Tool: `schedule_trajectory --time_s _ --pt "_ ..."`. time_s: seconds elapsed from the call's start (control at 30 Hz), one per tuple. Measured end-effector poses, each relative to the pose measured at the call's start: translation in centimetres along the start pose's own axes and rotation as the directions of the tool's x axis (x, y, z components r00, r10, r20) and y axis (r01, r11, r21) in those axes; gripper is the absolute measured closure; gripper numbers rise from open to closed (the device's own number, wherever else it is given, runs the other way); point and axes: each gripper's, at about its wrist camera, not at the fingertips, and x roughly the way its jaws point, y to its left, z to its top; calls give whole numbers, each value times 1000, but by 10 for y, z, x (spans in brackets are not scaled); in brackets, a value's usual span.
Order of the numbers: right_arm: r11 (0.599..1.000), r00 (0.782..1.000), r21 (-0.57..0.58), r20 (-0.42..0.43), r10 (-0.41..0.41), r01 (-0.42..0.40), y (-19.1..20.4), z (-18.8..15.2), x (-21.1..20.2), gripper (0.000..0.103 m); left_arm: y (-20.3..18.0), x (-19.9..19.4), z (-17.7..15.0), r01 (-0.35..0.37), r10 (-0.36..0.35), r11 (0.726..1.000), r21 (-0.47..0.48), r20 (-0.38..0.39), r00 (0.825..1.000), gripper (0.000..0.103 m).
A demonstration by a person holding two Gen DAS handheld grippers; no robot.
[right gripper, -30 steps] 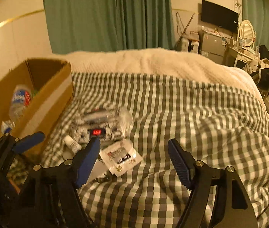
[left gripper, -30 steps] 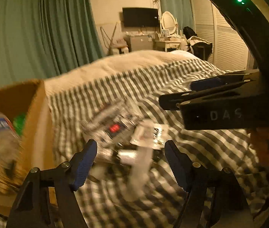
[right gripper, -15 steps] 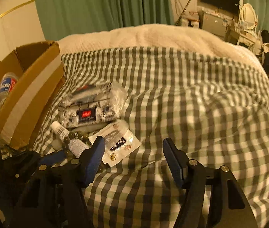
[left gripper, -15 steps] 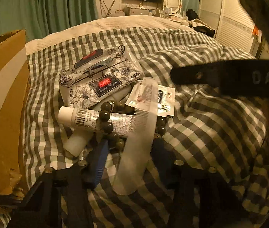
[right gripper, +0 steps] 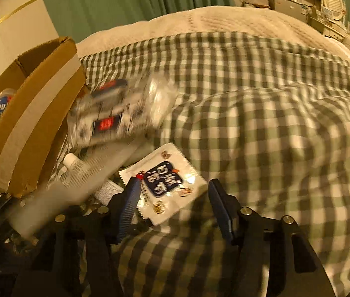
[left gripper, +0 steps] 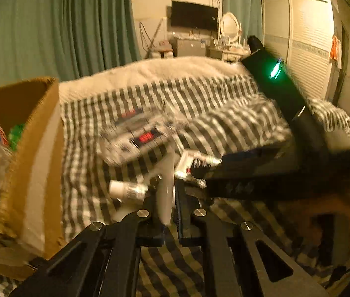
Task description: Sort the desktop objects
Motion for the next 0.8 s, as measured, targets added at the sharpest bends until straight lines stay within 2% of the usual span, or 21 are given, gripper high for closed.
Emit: schedule_trajectory --time_s 0.1,0.3,0.43,0.5,0.57,0.6,0.63,0.67,0.7,0.73,0.77,0.8 --pt "1000 1000 -25 -8 -9 9 4 0 7 52 0 -3 3 10 -10 1000 0 2 1000 98" --pt "1000 1000 -21 -5 8 -8 5 1 6 101 -1 12 1 18 -19 1000 -11 -29 999 101" --pt "1000 1000 -19 13 -18 18 3 1 0 103 -1 5 7 19 -19 1000 -7 -9 1000 101" --pt "999 999 -22 22 -40 41 2 0 -4 103 0 12 5 13 -13 1000 -6 -34 999 100" --pt "999 999 -20 14 -31 31 1 -1 -3 94 -1 23 -1 20 -20 1000 -3 -87 996 94" --pt "999 999 -16 12 -37 37 1 -1 -2 70 -3 28 -3 33 -33 999 -2 -108 994 92" --pt "999 999 -9 14 -46 46 -1 -2 -2 41 -3 31 -4 49 -49 999 -3 -123 991 84" --pt "999 999 -4 19 -41 41 -2 -2 -3 37 -5 33 -7 62 -62 998 -5 -128 990 69" --pt "1000 999 6 22 -31 31 -4 -1 -5 37 -7 36 -9 72 -71 997 -2 -133 989 58" --pt "1000 999 10 22 -29 29 -5 -1 -4 36 -10 38 -11 72 -70 997 6 -139 988 34" --pt "999 999 15 22 -30 29 -6 -2 -5 36 -11 44 -13 56 -52 998 22 -144 988 26" --pt "999 999 18 19 -32 32 -8 -3 -6 36 -13 47 -15 40 -35 999 31 -149 988 26"
